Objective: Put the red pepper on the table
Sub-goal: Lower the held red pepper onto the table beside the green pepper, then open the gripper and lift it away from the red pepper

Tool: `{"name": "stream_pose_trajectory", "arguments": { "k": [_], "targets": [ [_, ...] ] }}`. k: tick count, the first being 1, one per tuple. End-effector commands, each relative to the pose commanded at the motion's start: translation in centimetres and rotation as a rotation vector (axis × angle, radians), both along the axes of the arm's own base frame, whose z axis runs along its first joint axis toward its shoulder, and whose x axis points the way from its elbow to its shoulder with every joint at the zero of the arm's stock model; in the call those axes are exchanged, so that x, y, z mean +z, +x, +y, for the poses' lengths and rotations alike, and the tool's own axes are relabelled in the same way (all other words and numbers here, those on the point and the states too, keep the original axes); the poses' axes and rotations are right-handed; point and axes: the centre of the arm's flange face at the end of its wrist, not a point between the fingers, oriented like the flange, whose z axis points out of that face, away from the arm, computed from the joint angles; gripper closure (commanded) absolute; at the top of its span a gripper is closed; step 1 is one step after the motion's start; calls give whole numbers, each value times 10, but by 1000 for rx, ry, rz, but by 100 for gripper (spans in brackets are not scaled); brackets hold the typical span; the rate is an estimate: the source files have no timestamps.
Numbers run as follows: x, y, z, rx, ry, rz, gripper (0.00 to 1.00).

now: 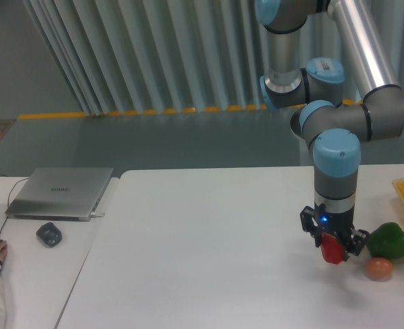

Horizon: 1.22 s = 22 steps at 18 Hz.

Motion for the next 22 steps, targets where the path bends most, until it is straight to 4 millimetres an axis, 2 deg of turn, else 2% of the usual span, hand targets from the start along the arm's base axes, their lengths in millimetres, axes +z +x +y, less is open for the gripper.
{"name": "stream_pose_trajectory", "arguments": {
  "k": [6,8,10,13,15,20,22],
  "targets": [
    [-8,0,1,3,-8,-9,31],
    [-8,0,1,9,-9,-8,26],
    [-9,0,2,26,-10,-10,10],
    [-9,-2,3,32,0,4,7],
    [-9,-2,3,29,-2,4,0],
    [4,4,5,-12,22,28,0],
    [16,2,8,-37,63,67,0]
  ]
}}
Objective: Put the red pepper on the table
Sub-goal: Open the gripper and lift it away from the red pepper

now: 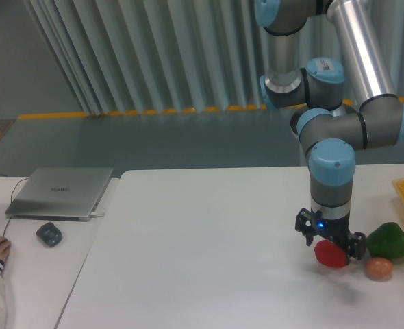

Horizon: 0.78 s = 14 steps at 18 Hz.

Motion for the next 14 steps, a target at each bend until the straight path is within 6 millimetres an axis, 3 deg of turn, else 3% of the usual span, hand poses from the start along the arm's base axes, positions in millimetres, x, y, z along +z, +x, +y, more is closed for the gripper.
{"name": "stream_pose_trajectory", "arguments": {
  "k": [1,3,9,14],
  "targets": [
    [8,0,0,-21,12,15,0],
    [38,2,-11,-234,6,63,0],
    [47,3,-32,-602,-217,108,0],
    [66,15,-27,-654,-219,37,0]
  ]
}}
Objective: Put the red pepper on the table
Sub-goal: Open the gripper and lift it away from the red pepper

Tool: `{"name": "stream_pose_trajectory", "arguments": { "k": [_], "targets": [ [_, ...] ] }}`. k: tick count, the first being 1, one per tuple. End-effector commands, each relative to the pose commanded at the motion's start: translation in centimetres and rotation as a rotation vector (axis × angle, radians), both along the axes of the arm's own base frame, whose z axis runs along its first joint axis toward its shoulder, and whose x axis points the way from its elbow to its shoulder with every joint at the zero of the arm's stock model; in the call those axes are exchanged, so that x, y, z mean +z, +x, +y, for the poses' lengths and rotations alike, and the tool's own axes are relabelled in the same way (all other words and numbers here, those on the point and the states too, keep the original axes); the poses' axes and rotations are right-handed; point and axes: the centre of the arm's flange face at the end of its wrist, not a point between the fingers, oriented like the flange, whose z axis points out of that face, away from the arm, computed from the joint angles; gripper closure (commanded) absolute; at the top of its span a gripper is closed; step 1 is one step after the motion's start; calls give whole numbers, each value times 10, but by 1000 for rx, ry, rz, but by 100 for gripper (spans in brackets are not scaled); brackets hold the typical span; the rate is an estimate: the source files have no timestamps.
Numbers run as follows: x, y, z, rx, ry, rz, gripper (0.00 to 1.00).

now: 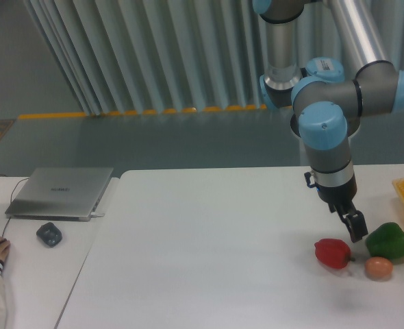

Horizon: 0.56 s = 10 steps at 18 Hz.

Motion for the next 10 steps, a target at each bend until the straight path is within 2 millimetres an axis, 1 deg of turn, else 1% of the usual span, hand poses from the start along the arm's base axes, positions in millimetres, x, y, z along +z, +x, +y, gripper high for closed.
{"name": "stream_pose_trajectory", "arguments": {
  "k": [1,2,5,6,10],
  "targets": [
    [7,2,1,4,38,-21,0],
    [10,4,5,6,86,-41,0],
    [11,6,12,8,181,-89,0],
    [13,4,14,6,202,-78,0],
    [7,6,12,5,193,-77,0]
  ]
}}
